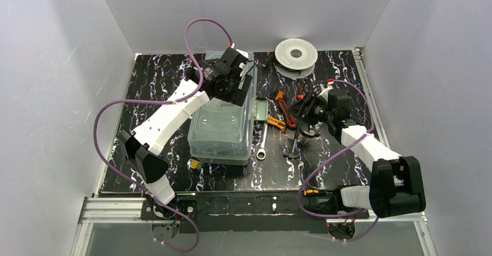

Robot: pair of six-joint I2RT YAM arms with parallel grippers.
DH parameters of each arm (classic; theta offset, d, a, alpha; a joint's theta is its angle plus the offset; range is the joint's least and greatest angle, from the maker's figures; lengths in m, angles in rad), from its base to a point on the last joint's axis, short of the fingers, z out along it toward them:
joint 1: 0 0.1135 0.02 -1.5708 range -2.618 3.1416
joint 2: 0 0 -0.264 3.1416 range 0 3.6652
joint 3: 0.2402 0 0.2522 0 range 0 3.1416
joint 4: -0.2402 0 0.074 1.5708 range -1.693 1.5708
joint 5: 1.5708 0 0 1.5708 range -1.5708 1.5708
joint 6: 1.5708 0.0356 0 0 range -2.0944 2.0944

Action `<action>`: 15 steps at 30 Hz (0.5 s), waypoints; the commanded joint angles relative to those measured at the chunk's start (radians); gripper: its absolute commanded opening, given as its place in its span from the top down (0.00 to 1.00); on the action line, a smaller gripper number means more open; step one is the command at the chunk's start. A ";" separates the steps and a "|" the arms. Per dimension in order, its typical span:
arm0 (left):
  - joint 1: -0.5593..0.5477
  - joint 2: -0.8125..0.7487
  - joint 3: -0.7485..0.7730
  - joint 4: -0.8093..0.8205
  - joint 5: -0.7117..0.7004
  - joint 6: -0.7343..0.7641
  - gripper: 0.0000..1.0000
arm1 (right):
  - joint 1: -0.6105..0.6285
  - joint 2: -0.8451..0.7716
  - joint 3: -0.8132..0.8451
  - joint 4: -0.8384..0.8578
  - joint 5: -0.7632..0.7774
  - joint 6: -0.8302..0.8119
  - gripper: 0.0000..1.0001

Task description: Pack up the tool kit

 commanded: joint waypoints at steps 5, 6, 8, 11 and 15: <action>0.000 -0.003 -0.059 -0.034 0.043 0.045 0.17 | 0.002 0.002 0.006 0.045 -0.015 -0.007 0.38; -0.001 -0.003 -0.071 -0.035 0.044 0.050 0.17 | 0.002 0.007 0.006 0.045 -0.016 -0.006 0.38; 0.000 0.002 -0.087 -0.041 0.029 0.059 0.17 | 0.002 0.013 0.006 0.049 -0.019 -0.006 0.38; 0.000 0.018 -0.098 -0.066 -0.041 0.065 0.17 | 0.002 0.020 0.008 0.053 -0.021 -0.006 0.38; 0.000 0.041 -0.091 -0.094 -0.139 0.070 0.20 | 0.002 0.024 0.009 0.053 -0.017 -0.006 0.38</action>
